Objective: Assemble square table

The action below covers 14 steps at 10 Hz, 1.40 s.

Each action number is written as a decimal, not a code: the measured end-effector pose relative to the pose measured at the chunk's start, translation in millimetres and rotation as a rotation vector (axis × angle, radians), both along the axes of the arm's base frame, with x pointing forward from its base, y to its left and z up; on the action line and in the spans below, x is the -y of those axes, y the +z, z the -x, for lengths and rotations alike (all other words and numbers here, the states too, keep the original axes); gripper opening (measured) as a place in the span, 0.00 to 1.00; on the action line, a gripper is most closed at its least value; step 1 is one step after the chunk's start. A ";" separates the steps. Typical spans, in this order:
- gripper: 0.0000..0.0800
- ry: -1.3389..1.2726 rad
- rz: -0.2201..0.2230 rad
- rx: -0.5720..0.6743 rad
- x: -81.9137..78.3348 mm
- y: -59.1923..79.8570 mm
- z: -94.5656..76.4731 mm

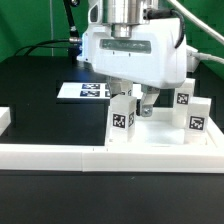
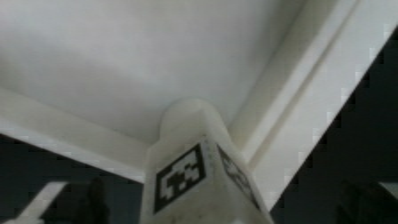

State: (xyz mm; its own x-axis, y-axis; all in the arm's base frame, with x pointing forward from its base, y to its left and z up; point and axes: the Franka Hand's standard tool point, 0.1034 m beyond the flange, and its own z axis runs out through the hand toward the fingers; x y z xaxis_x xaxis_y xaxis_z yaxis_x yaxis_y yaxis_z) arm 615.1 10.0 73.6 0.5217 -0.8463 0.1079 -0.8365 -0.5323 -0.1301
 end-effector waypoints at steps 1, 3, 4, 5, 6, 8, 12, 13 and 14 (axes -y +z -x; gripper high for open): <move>0.81 0.112 0.027 0.005 0.9 -0.9 -0.7; 0.81 0.287 0.080 0.015 -2.3 -9.4 0.8; 0.81 0.359 0.095 0.012 -0.5 -8.8 0.4; 0.81 0.342 0.092 0.012 0.3 -8.8 0.4; 0.81 0.365 0.084 0.000 0.2 -7.9 0.9; 0.81 0.460 -0.009 -0.058 8.6 14.0 -5.8; 0.81 0.479 -0.020 -0.059 7.8 13.1 -11.5; 0.81 0.477 -0.020 -0.059 8.6 12.8 -11.4; 0.81 0.477 -0.020 -0.060 8.7 12.5 -11.1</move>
Offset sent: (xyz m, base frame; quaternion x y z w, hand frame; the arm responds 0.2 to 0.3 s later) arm 0.0000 0.0000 0.0000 0.0000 0.0000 -0.1938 0.9810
